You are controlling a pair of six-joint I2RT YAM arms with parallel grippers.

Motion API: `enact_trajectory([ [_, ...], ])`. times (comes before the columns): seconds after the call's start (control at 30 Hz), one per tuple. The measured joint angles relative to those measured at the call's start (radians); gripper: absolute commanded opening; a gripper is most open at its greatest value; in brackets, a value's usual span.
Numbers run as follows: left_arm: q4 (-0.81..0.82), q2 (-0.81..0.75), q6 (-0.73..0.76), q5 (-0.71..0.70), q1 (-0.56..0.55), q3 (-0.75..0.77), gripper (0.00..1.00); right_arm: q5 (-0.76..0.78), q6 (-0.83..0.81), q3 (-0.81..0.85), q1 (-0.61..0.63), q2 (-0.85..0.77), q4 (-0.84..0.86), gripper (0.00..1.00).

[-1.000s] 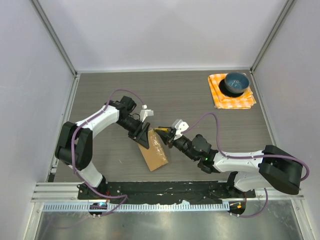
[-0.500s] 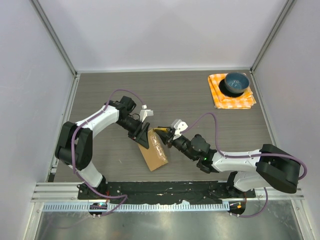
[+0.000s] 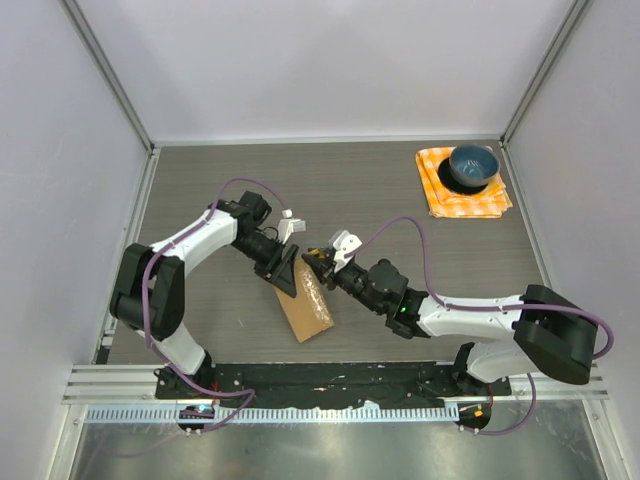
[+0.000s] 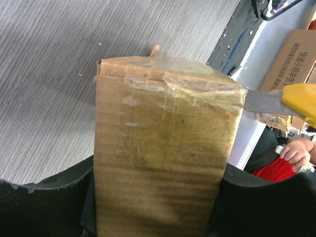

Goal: Unpack the express box
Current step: Cut the express box at the center of the board.

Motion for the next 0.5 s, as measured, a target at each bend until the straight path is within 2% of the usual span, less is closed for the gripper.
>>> enact_trajectory([
  [0.27, -0.015, -0.035, 0.002, -0.033, 0.000, 0.002, 0.00, 0.023, 0.010, 0.025, 0.005, -0.044, -0.119, 0.01],
  [0.5, -0.027, -0.048, 0.005, -0.051, 0.000, 0.005, 0.00, 0.074, 0.031, 0.016, 0.035, -0.058, -0.151, 0.01],
])
